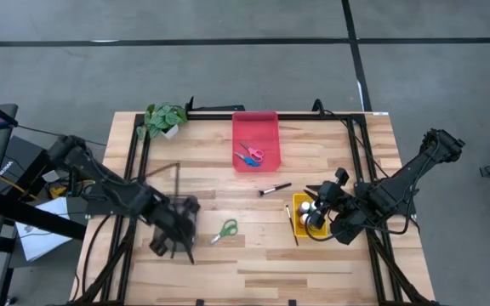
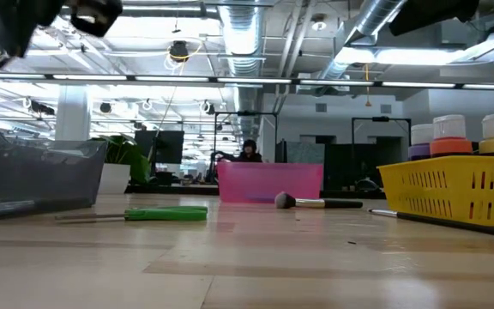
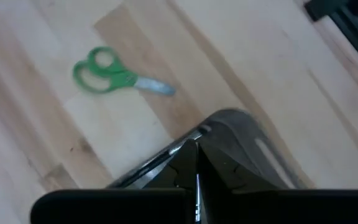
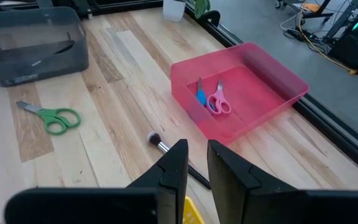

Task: Pick & Place Paint Supplies
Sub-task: Put the bottom left black makeup brush into the black bin

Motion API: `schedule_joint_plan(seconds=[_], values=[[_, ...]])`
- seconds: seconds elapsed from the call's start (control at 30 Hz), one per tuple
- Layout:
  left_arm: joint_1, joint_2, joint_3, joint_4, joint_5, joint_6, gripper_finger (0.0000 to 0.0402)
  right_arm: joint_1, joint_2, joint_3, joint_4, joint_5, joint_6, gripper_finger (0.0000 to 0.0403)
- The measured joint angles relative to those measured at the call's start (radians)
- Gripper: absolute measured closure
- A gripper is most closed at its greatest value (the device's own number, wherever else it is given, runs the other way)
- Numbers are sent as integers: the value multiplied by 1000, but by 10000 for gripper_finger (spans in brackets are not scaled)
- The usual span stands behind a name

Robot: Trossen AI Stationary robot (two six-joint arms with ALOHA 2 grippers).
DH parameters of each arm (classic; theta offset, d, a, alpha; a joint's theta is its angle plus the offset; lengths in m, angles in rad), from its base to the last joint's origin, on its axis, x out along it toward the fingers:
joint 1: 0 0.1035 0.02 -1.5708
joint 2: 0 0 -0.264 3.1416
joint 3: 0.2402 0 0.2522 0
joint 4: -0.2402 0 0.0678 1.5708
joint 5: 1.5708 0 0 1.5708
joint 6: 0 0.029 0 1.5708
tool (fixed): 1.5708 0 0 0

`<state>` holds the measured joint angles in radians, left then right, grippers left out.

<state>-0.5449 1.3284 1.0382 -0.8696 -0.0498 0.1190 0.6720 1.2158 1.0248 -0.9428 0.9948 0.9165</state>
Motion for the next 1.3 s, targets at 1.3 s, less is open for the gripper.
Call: schedule_joint_plan(seconds=[1.3], values=[[111, -341, -558, 628, 209, 166, 401, -42, 0, 1, 2, -3, 0, 346]])
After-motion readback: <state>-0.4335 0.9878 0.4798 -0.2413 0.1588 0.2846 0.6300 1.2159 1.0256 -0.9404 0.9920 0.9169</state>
